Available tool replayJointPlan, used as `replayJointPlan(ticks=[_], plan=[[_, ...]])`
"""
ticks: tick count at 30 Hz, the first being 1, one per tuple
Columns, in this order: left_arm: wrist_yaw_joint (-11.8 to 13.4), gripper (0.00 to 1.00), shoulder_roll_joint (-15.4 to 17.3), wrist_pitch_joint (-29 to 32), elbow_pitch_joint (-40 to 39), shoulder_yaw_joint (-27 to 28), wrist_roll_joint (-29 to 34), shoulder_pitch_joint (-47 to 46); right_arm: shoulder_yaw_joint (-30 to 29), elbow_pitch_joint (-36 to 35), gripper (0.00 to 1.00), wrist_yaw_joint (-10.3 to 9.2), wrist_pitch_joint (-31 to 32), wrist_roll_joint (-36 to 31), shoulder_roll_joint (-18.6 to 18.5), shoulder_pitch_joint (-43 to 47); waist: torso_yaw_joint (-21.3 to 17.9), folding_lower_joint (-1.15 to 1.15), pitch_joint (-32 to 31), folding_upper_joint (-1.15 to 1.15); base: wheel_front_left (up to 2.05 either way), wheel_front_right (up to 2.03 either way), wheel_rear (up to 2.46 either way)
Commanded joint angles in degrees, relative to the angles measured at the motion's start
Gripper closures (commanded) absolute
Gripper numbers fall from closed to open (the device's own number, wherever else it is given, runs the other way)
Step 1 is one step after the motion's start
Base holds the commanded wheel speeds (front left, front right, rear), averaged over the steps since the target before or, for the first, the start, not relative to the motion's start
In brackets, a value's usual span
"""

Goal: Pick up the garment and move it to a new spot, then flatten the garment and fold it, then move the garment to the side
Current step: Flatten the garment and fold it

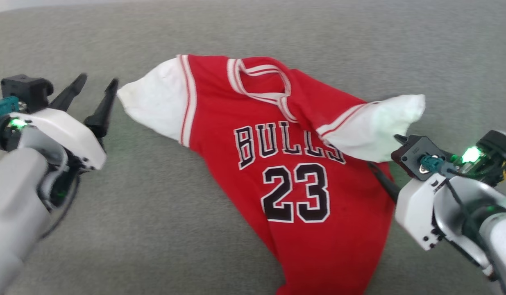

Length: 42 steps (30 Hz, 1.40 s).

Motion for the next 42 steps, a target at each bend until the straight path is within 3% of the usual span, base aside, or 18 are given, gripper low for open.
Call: replayJointPlan(ticks=[1, 5, 9, 16, 17, 18, 20, 21, 22, 27, 35, 42], plan=[[1.58, 0.00, -1.13, -0.27, -2.94, 4.92, 4.24, 4.38, 0.82, 0.52, 0.00, -0.05, 1.06, 0.53, -1.60, -1.15, 2.59, 0.00, 0.47, 0.00, 0.00, 0.00, 0.00], [4.81, 0.00, -5.18, -0.32, -13.04, 19.98, 17.07, 14.38, 2.77, 1.75, 0.00, -0.05, 3.01, 2.06, -4.23, -2.96, 5.28, 0.00, 0.97, 0.00, 0.00, 0.00, 0.00], [5.28, 0.00, -10.30, -0.32, -20.73, 31.21, 27.43, 24.87, 4.68, 3.01, 0.00, -0.04, 4.07, 3.03, -6.05, -4.10, 7.18, 0.00, 1.49, 0.00, 0.00, 0.00, 0.00], [0.41, 0.00, -19.62, -0.33, -28.08, 46.77, 39.51, 37.41, 7.93, 4.93, 0.00, -0.05, 4.11, 2.47, -8.38, -6.66, 9.02, 0.00, 2.55, 0.00, 0.00, 0.00, 0.00], [-0.17, 0.00, -20.57, -0.33, -28.38, 48.00, 40.42, 38.05, 8.27, 5.07, 0.05, -0.05, 3.98, 2.06, -8.65, -6.97, 9.15, 0.00, 2.70, 0.00, 0.00, 0.00, 0.00], [-0.74, 0.00, -21.33, -0.33, -28.62, 48.98, 41.15, 38.50, 8.89, 5.01, 0.33, -0.05, 3.92, 1.54, -9.05, -7.32, 9.28, 0.00, 2.81, 0.00, 0.00, 0.00, 0.00], [-1.66, 0.00, -22.88, -0.33, -28.82, 51.03, 41.91, 39.57, 8.98, 5.35, 0.63, -0.05, 3.61, 1.31, -9.03, -7.58, 9.36, 0.00, 3.00, 0.00, 0.00, 0.00, 0.00], [-2.02, 0.00, -23.50, -0.33, -28.85, 51.85, 42.43, 39.94, 8.75, 5.55, 0.91, -0.05, 3.39, 0.71, -8.99, -7.92, 9.36, 0.00, 3.08, 0.00, 0.00, 0.00, 0.00], [-2.43, 0.00, -23.93, -0.33, -28.90, 52.55, 42.90, 40.27, 8.72, 5.59, 1.00, -0.05, 3.31, 0.15, -9.17, -8.31, 9.35, 0.00, 3.12, 0.00, 0.00, 0.00, 0.00], [-3.12, 0.00, -25.75, -0.33, -28.52, 54.20, 44.02, 40.94, 6.72, 5.83, 1.00, -0.05, 2.86, -0.91, -8.86, -8.86, 8.97, 0.00, 3.27, 0.00, 0.00, 0.00, 0.00], [-3.36, 0.00, -27.06, -0.33, -29.15, 52.36, 42.49, 40.76, -3.45, 6.03, 1.00, -0.05, 4.56, -4.32, -8.05, -13.51, 8.59, 0.00, 4.92, 0.00, 0.00, 0.00, 0.00], [-3.37, 0.00, -27.73, -0.34, -29.72, 48.11, 39.30, 37.13, -9.31, 16.55, 1.00, -0.05, 4.15, -8.48, -7.81, -20.91, 11.28, 0.00, 8.91, 0.00, 0.00, 0.00, 0.00]])
